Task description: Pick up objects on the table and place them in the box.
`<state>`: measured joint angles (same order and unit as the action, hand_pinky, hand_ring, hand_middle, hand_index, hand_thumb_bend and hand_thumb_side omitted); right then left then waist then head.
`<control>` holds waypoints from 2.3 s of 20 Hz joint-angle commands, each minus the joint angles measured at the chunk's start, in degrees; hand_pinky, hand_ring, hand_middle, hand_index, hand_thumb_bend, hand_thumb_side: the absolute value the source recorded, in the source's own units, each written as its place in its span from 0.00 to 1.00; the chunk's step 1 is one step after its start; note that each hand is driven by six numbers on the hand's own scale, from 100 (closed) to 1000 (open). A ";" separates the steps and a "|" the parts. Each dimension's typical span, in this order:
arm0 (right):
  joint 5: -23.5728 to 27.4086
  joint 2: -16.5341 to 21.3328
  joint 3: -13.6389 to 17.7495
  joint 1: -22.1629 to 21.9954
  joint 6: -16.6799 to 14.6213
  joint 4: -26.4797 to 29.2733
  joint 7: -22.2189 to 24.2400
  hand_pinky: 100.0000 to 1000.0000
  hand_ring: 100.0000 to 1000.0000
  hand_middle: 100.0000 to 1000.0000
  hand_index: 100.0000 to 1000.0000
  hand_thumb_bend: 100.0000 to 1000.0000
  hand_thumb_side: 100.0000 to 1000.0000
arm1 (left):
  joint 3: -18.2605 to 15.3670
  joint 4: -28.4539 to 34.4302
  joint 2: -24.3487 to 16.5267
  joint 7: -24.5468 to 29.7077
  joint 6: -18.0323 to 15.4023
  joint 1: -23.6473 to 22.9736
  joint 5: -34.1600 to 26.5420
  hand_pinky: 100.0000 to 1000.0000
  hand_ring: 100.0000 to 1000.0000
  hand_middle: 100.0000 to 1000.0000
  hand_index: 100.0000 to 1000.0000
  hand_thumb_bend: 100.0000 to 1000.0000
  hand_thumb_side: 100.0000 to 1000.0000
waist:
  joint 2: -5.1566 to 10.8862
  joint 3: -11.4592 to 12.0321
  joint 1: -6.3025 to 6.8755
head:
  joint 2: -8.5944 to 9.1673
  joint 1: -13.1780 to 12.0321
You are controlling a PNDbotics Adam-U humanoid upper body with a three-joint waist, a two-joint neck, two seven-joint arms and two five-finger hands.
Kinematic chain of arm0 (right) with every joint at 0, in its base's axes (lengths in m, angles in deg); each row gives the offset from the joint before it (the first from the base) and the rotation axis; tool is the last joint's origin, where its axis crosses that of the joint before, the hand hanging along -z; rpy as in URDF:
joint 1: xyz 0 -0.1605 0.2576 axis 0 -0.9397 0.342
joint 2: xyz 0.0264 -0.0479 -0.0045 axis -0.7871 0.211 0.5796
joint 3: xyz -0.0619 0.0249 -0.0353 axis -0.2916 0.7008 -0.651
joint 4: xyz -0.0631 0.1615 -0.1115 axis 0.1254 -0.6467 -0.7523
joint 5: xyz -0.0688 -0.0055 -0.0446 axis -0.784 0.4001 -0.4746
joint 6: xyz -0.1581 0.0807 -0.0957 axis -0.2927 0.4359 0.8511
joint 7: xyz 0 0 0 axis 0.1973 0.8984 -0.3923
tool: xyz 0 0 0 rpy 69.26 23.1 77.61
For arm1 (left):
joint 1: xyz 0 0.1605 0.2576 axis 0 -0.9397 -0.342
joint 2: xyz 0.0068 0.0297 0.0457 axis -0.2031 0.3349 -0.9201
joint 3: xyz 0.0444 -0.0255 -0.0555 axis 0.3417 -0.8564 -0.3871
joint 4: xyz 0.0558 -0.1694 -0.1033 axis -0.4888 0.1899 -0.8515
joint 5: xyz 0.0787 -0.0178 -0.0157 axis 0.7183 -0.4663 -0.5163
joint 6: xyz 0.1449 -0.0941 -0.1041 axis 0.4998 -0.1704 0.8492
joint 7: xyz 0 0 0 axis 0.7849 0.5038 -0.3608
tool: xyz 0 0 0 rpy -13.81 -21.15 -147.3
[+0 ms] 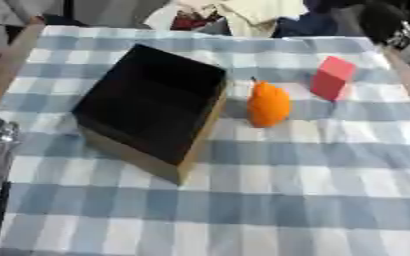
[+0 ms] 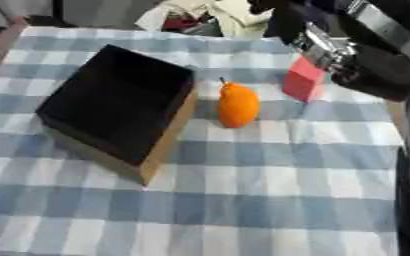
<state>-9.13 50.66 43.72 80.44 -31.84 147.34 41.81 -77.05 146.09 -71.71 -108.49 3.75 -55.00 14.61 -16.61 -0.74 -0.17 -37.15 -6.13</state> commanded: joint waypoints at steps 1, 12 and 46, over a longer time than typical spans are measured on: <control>-0.23 0.32 0.51 0.88 -0.30 0.96 0.57 0.84 0.80 0.69 0.83 0.00 1.00 | -0.53 0.87 -0.79 0.28 -0.02 0.49 -0.27 0.41 0.55 0.52 0.66 0.04 0.80 | 0.89 0.04 0.12 | 0.45 0.23; -0.47 0.60 0.51 1.14 -0.64 0.55 0.85 0.84 0.80 0.69 0.83 0.00 1.00 | -0.51 0.87 -0.69 0.36 0.01 0.50 -0.19 0.41 0.55 0.52 0.66 0.04 0.80 | 0.67 0.06 0.22 | -1.39 2.72; -29.65 11.00 -0.71 22.67 -12.67 -52.31 -31.67 0.88 0.91 0.85 0.88 0.00 1.00 | -0.21 0.87 -0.77 0.77 0.26 0.01 -0.39 0.41 0.55 0.52 0.66 0.04 0.80 | 1.07 0.45 -0.14 | -1.02 3.42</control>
<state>-37.49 60.76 42.07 101.56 -43.99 96.80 11.64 -77.03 146.09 -71.71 -107.81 3.93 -55.49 14.47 -16.84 -0.36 -0.48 -38.28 -2.48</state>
